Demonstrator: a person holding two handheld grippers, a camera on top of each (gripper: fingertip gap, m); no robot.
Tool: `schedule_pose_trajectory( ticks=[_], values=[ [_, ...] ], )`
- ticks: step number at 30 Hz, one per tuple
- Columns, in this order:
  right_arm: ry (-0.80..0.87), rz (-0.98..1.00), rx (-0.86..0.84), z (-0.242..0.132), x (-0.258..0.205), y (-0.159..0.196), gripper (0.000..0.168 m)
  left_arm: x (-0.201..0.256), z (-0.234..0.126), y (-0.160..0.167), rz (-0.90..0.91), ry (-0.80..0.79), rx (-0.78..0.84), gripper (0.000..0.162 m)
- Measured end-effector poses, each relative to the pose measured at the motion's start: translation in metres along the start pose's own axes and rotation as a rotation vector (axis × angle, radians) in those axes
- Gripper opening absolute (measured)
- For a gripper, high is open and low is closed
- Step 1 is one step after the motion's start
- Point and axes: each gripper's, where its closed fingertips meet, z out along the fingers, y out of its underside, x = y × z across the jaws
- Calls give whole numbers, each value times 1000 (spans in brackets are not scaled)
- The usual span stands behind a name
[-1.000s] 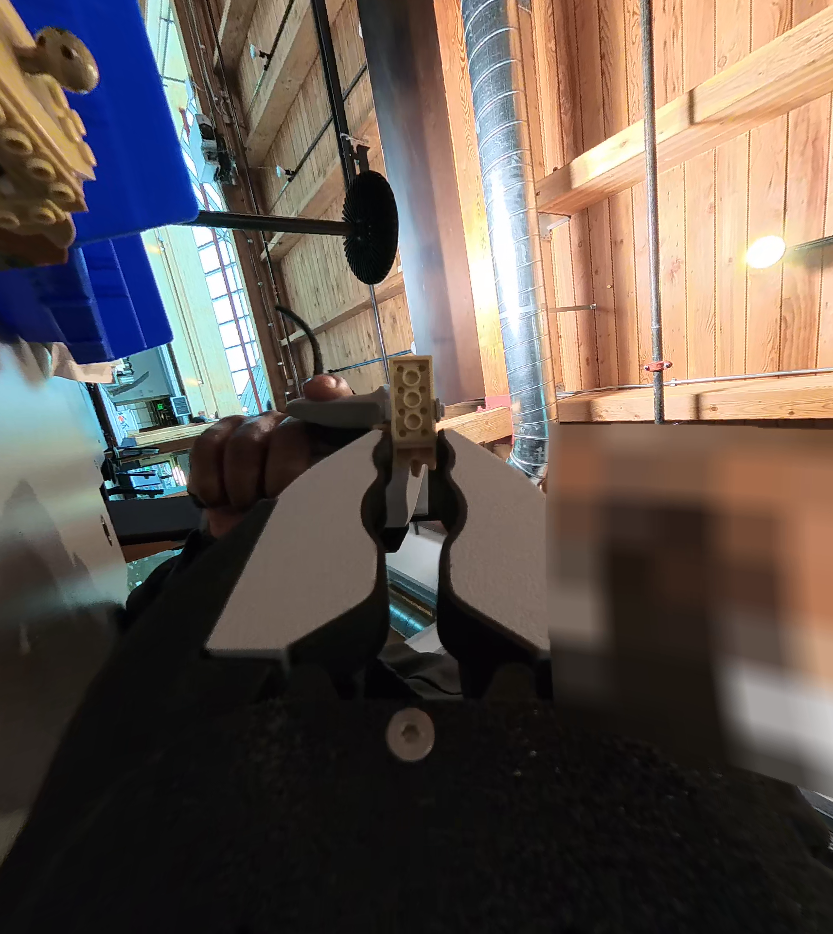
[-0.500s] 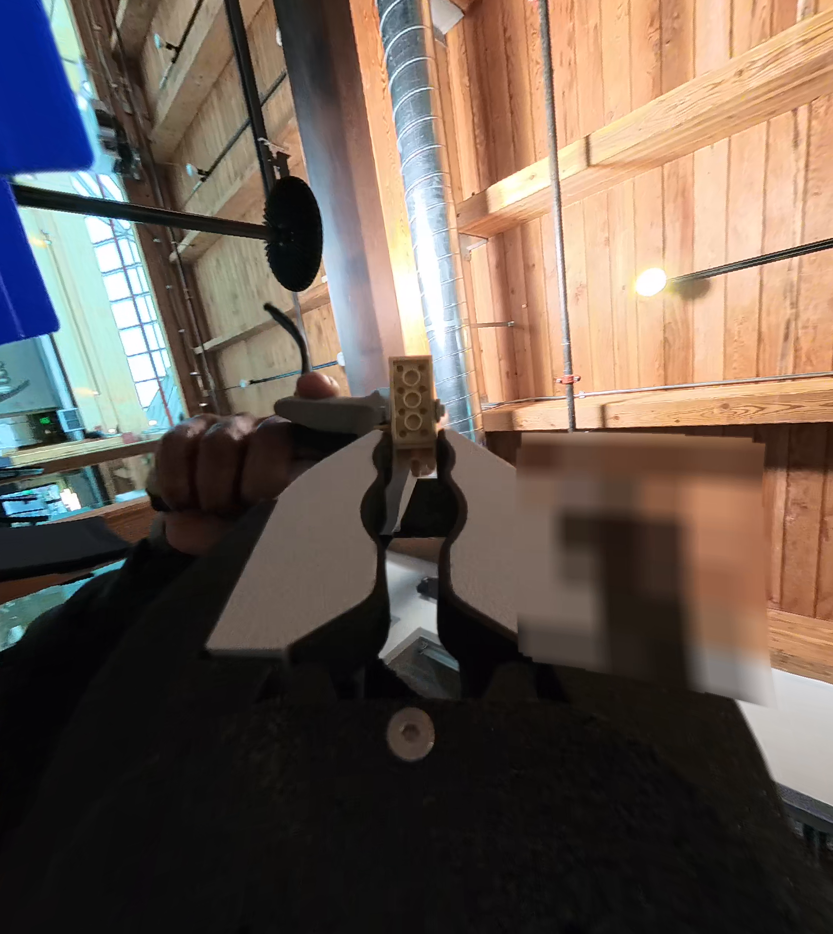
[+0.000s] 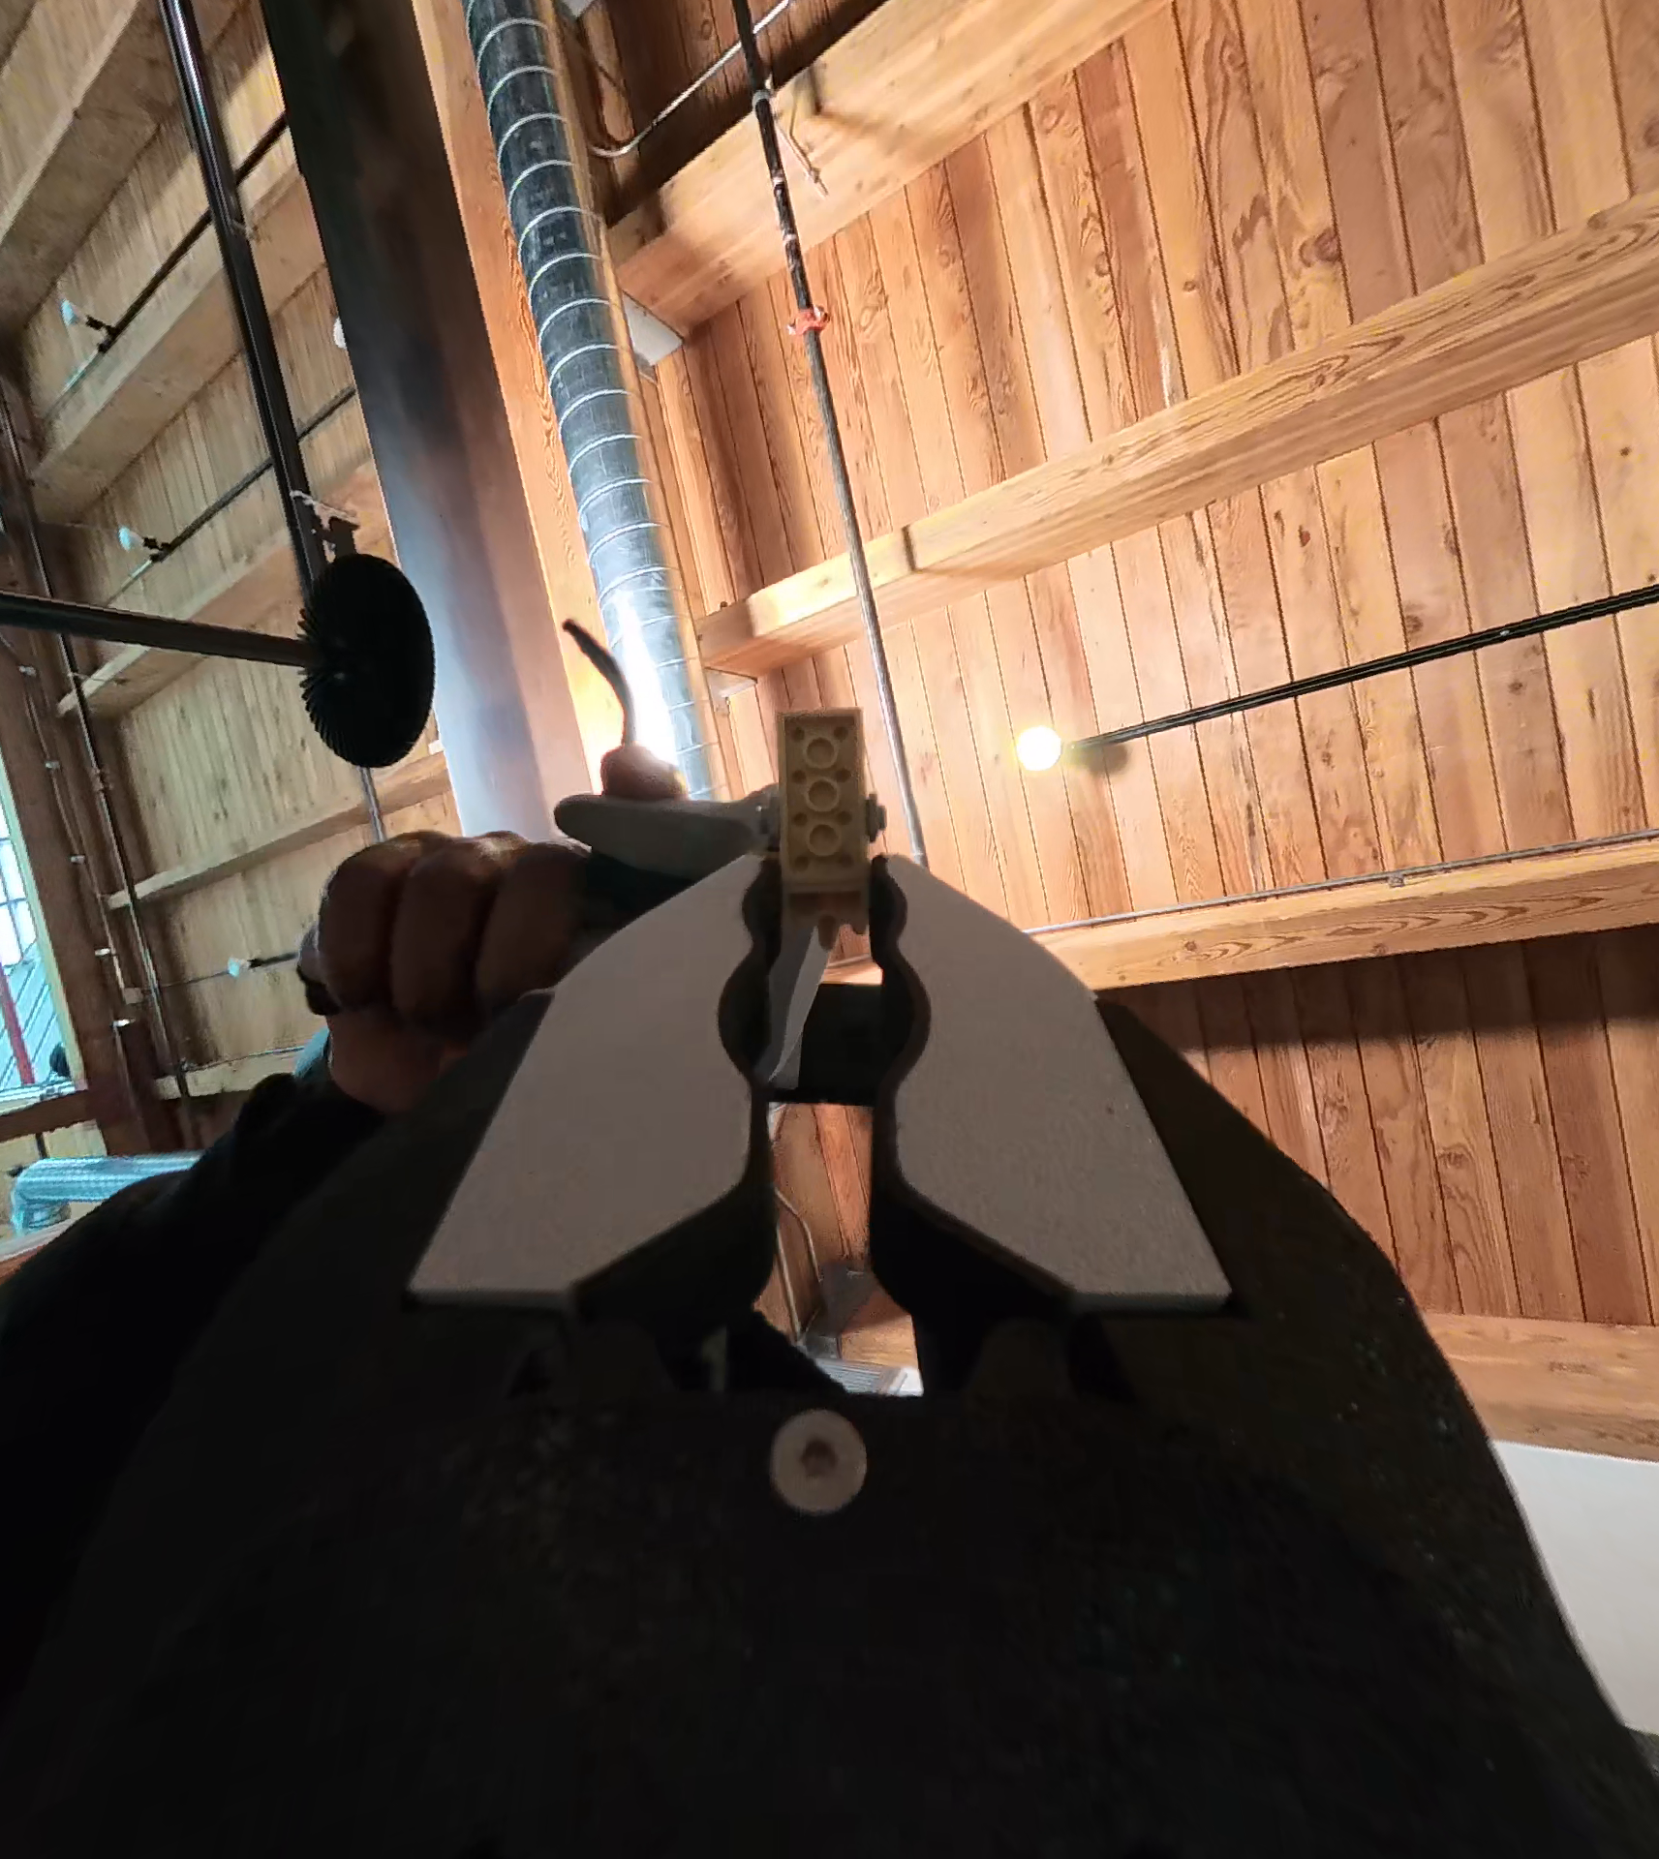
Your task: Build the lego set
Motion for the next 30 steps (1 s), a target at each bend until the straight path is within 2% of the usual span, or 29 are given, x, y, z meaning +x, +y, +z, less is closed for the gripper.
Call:
schedule_pose_trajectory(
  ticks=[8,12,18,23,26,30],
  values=[
    [-17,-34,-39,6,-2,-5,15,9,-3,-2,-20,55,17,15],
    [18,-12,-50,8,4,4,17,7,-9,-10,7,28,19,16],
    [131,241,49,5,7,45,16,15,-29,-43,245,-111,-21,16],
    [214,487,175,12,-12,90,15,17,-35,-49,418,-211,-128,16],
    [260,488,181,15,-21,100,15,12,-35,-49,445,-270,-196,16],
    [285,330,216,16,-18,89,17,-16,-41,-28,281,-415,-326,16]
  ],
)
